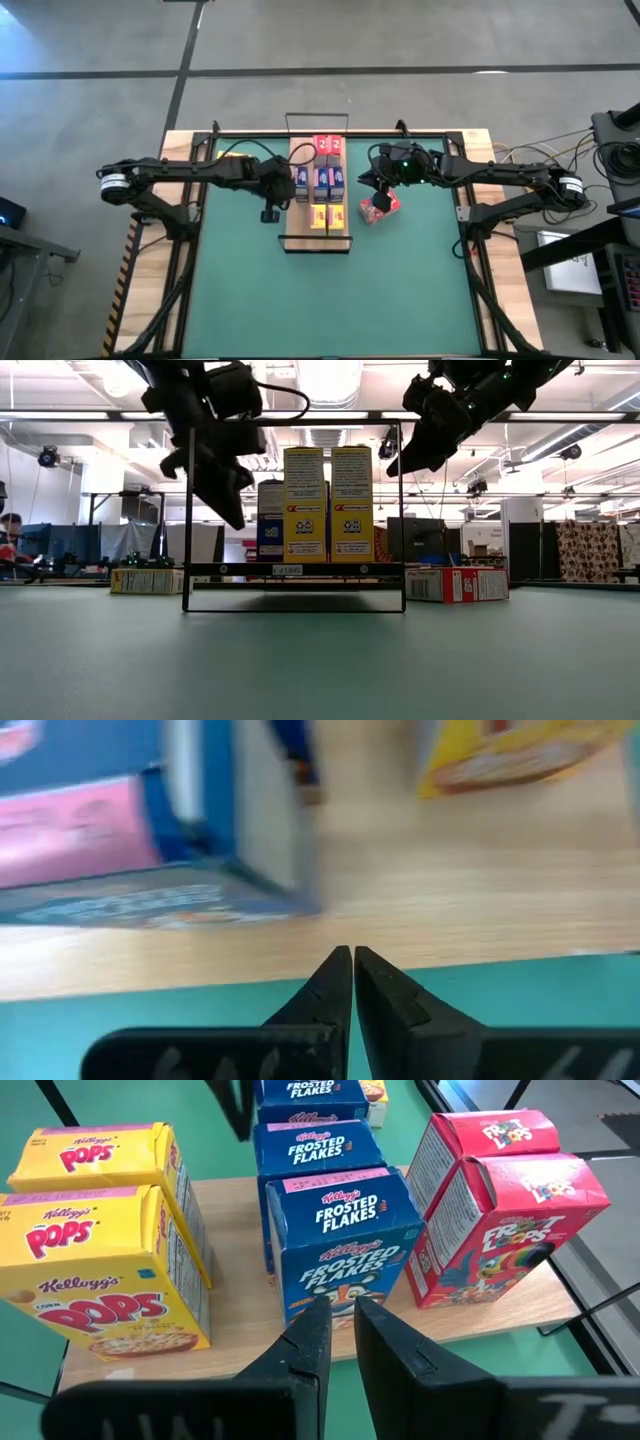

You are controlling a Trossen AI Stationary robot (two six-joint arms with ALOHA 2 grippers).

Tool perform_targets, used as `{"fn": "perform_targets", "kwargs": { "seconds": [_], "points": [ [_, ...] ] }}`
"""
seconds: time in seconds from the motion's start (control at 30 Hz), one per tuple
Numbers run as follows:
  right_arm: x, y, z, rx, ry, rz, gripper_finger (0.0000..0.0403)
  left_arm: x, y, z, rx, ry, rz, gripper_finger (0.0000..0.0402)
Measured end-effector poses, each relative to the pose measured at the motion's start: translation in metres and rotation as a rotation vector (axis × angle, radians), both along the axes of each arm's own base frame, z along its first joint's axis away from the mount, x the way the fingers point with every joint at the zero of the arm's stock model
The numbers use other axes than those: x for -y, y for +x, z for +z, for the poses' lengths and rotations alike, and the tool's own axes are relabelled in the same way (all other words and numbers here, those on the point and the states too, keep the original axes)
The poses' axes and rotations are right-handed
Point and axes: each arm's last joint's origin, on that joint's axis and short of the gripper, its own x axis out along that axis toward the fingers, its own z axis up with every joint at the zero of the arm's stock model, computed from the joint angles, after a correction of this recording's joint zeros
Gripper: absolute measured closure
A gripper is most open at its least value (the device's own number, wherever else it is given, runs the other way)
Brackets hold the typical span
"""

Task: Stack cereal on shelf
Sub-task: Put the blue cereal box on the shelf aligned with the other blue cereal box, then put the red cereal box on the shelf aligned with the other red cereal box

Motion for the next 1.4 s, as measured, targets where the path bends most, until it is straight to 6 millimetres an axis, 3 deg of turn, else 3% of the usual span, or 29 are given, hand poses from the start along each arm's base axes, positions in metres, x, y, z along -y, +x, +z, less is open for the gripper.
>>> {"fn": "perform_targets", "kwargs": {
  "seconds": [0.23,0.53,0.87,1.17,1.4],
  "points": [
    [0.0,0.0,0.0,0.0,0.001,0.0,0.0365,-0.008,0.005,0.004,0.044,0.151,0.032,0.0401],
    [0.0,0.0,0.0,0.002,0.009,-0.005,0.0365,-0.009,0.009,0.006,0.1,0.16,0.028,0.0401],
    [0.0,0.0,0.0,0.001,0.017,-0.011,0.0365,-0.007,0.001,0.003,0.026,0.134,0.034,0.0401],
    [-0.002,-0.009,-0.012,-0.127,0.193,-0.119,0.0365,-0.002,-0.011,0.026,0.12,0.127,0.014,0.0401],
    [0.002,-0.022,-0.027,-0.234,0.433,-0.355,0.0365,0.003,-0.024,0.04,0.314,0.117,-0.023,0.0401]
  ]
}}
